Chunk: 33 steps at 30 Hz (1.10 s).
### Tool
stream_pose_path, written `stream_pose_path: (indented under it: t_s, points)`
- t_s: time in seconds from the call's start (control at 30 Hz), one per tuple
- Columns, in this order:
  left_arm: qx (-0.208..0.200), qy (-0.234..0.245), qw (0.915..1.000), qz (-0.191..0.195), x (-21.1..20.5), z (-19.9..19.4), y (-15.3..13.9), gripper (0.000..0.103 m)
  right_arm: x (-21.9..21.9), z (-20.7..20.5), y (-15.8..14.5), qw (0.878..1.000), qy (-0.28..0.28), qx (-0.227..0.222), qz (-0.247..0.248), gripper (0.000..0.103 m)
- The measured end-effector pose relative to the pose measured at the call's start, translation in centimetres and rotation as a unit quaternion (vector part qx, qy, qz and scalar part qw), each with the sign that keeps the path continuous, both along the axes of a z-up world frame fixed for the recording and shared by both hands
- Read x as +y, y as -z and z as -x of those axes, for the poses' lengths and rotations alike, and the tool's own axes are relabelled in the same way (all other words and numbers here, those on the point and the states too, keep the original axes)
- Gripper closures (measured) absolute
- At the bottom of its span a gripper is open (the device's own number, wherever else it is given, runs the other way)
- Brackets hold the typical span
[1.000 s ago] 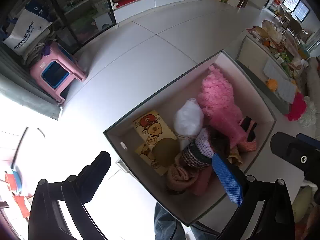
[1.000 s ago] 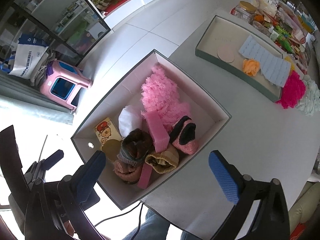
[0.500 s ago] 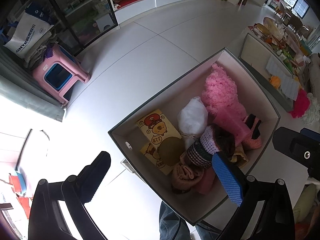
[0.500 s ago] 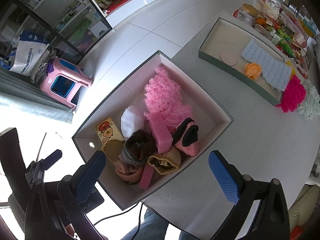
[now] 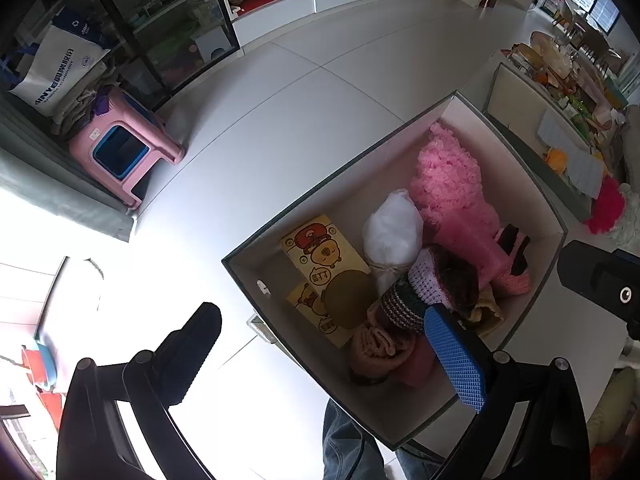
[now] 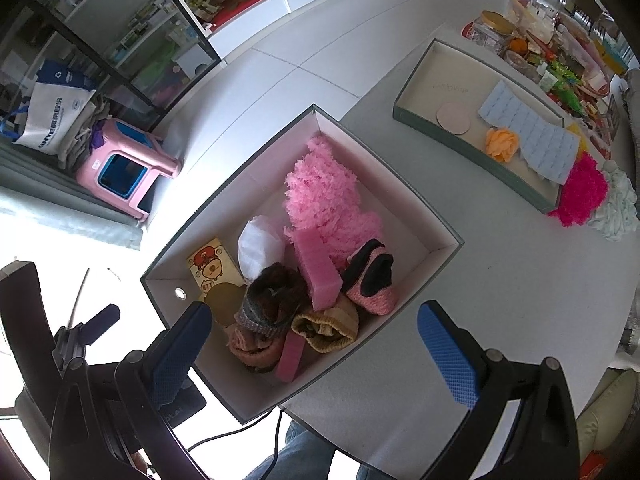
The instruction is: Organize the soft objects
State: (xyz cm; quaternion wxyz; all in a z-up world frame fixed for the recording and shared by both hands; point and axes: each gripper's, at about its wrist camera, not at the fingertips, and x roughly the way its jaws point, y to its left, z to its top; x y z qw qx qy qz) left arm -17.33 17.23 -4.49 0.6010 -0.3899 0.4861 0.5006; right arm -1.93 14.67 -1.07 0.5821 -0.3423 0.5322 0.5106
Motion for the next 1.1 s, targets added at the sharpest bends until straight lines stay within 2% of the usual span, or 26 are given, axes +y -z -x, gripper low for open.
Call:
stream_pose_path:
  t_s: [1.1]
  points:
    - [0.014, -0.008, 0.9998, 0.008, 0.20, 0.24, 0.68, 0.001, 0.21, 0.34, 0.05, 1.000, -0.005, 0.007, 0.002, 0.000]
